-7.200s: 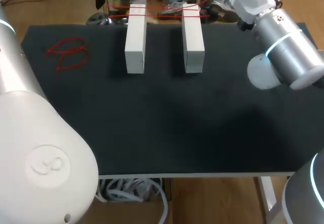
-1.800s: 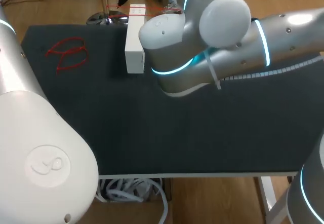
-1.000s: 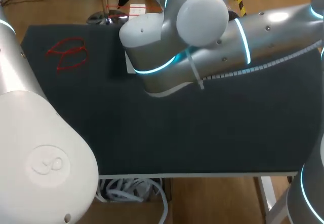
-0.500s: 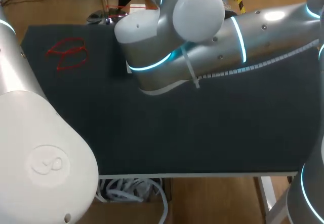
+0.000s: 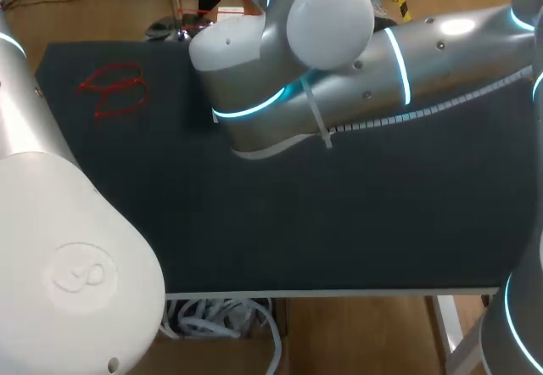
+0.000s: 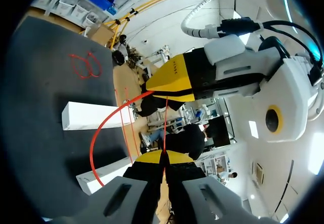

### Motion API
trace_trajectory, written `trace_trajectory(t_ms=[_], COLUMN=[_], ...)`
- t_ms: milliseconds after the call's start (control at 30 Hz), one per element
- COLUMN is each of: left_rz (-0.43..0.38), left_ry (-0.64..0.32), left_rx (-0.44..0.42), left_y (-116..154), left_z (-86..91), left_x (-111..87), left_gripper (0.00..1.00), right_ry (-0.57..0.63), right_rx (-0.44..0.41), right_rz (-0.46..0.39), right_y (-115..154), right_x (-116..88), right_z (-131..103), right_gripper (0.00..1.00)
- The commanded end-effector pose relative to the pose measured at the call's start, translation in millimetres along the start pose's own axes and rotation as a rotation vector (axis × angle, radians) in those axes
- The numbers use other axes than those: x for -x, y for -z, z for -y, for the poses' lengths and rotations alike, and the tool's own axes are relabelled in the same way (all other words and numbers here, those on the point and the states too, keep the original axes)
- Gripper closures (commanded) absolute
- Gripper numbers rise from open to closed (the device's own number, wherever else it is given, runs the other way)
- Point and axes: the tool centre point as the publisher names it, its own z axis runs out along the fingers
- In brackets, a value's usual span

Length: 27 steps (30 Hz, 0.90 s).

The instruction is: Grab the tape and strap the tape.

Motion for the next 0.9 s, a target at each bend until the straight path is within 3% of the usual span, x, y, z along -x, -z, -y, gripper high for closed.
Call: trace_trajectory(t_ms=[33, 900], left_rz=[0.001, 0.001], left_ry=[-0.001, -0.001], left_rx=[0.001, 0.001], left_y=[0, 0], left_z=[-0.3, -0.3], left_x=[-0.4, -0.4], left_gripper=[1.00, 1.00], right_ry=[0.012, 0.043], right_rx=[-0.011, 0.008], right_rz=[-0.006, -0.005], right_y=[-1, 1], right_x=[1, 1], right_z=[-4, -19], right_gripper=[1.00, 1.00])
